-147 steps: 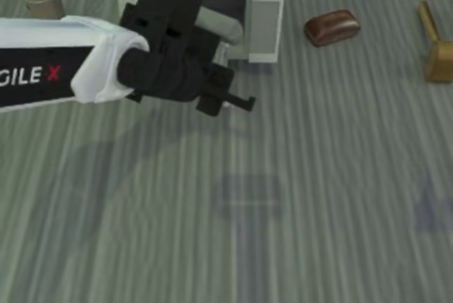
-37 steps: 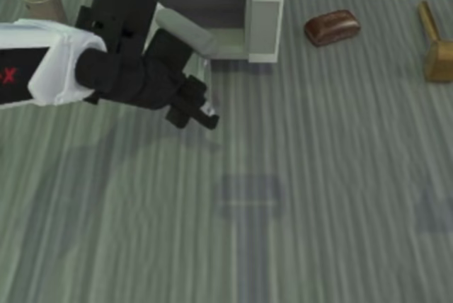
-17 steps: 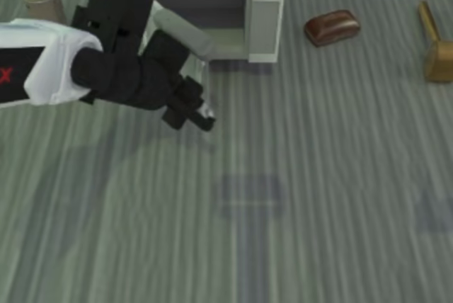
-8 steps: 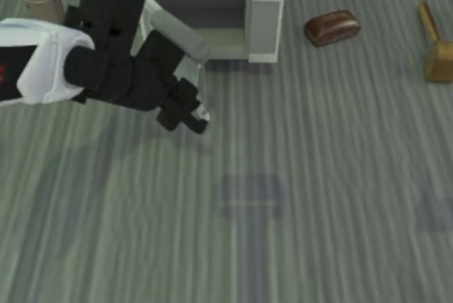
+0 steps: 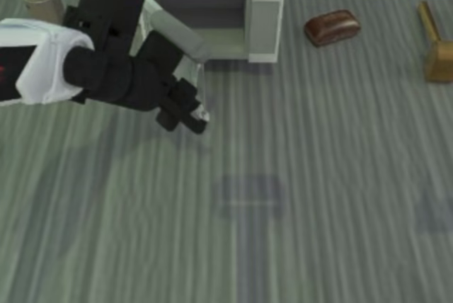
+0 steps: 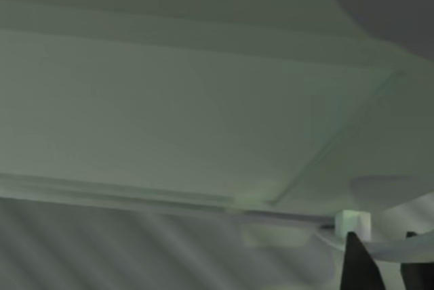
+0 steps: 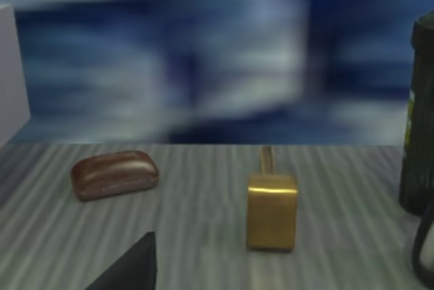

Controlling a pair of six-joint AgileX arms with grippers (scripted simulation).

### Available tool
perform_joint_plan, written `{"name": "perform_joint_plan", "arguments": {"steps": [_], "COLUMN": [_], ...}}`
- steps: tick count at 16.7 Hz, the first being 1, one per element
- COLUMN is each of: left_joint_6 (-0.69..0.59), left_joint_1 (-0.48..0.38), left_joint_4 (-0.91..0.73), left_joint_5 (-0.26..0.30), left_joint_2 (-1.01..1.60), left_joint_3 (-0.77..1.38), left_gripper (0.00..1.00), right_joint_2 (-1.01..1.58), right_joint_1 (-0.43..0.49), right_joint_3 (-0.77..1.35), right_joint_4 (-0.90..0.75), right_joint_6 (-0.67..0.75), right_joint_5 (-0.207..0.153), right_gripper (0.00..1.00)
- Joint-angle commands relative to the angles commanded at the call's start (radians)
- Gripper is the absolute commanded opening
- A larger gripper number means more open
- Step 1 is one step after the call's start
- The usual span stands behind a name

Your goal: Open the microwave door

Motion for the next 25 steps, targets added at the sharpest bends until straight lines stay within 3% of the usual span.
{"name": "perform_joint_plan", "arguments": {"steps": [12, 25], "left_joint_6": [0.0, 0.082], "left_joint_1": [0.0, 0.035], "left_joint_4": [0.0, -0.031], "left_joint_5": [0.0, 0.057], "left_joint_2": [0.0, -0.008], "left_joint_3": [0.0, -0.005], "left_gripper": [0.0, 0.0], "right_joint_2": [0.0, 0.0], "right_joint_1": [0.0, 0.0], "right_joint_3": [0.0, 0.0], "right_joint_4": [0.0, 0.0], "right_joint_6": [0.0, 0.0], "right_joint_5": [0.0, 0.0], "right_gripper": [1.0, 1.0]}}
